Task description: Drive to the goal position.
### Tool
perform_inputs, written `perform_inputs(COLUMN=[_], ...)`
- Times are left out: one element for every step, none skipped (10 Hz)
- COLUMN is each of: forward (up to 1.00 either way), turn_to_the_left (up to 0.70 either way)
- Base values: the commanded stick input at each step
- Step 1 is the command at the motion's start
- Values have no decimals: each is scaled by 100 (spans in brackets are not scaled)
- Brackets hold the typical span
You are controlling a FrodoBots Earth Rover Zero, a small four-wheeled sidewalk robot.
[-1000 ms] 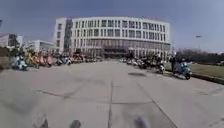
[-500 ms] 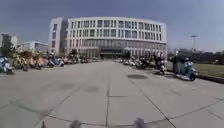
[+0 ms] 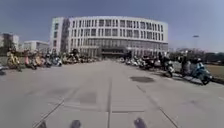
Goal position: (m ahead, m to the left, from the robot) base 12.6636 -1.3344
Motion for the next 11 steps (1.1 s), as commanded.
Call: perform_inputs(forward=[100, 100, 100, 100, 100, 100, 100, 100, 100, 100, 100], turn_to_the_left=[0, 0, 0, 0, 0, 0, 0, 0, 0, 0, 0])
